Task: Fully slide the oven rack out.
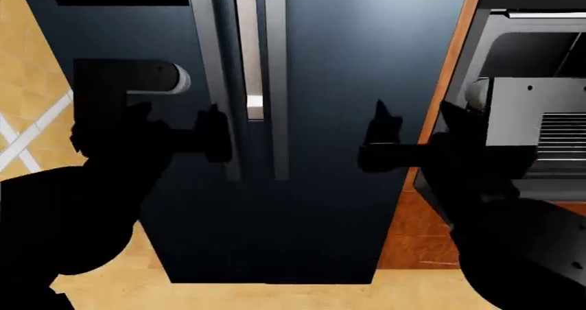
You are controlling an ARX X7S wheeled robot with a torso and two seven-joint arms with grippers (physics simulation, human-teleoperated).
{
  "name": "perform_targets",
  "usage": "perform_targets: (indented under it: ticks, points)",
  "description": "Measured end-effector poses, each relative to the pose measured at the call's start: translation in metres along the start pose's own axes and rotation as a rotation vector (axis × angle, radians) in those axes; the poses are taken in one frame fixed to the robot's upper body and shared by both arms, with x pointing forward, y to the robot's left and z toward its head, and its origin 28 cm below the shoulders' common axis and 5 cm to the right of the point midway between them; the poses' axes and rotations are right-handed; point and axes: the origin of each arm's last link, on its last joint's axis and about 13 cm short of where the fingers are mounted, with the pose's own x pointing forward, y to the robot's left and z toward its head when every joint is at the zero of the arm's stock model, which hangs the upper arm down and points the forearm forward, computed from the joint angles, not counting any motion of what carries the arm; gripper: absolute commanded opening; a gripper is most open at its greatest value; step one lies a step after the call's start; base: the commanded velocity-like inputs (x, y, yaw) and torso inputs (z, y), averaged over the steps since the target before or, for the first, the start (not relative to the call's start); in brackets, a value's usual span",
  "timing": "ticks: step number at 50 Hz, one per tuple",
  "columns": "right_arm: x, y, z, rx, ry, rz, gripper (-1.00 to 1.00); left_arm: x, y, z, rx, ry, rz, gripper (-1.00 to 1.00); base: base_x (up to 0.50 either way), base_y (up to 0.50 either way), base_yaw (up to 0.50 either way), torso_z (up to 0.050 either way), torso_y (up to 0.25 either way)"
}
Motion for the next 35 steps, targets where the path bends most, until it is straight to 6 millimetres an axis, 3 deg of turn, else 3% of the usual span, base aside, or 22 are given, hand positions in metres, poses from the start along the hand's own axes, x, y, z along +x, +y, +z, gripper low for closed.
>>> perform_targets:
  ticks: [8,17,35]
  points:
    - [-0.007,-0.002,0.047,-0.152,-0.048,0.035,1.00,-0.017,0.007,0.048,0.106,-0.044,-0.028,1.00,0.00,0.00,0.00,0.000,0.000]
    - [-0.018,-0.006,0.086,-0.255,-0.066,0.048,1.00,-0.032,0.015,0.083,0.158,-0.072,-0.018,1.00,0.00,-0.15,0.00,0.000,0.000]
    - [-0.025,-0.019,0.110,-0.268,0.022,-0.009,1.00,-0.036,0.027,0.106,0.164,-0.074,0.017,1.00,-0.01,-0.50,0.00,0.000,0.000]
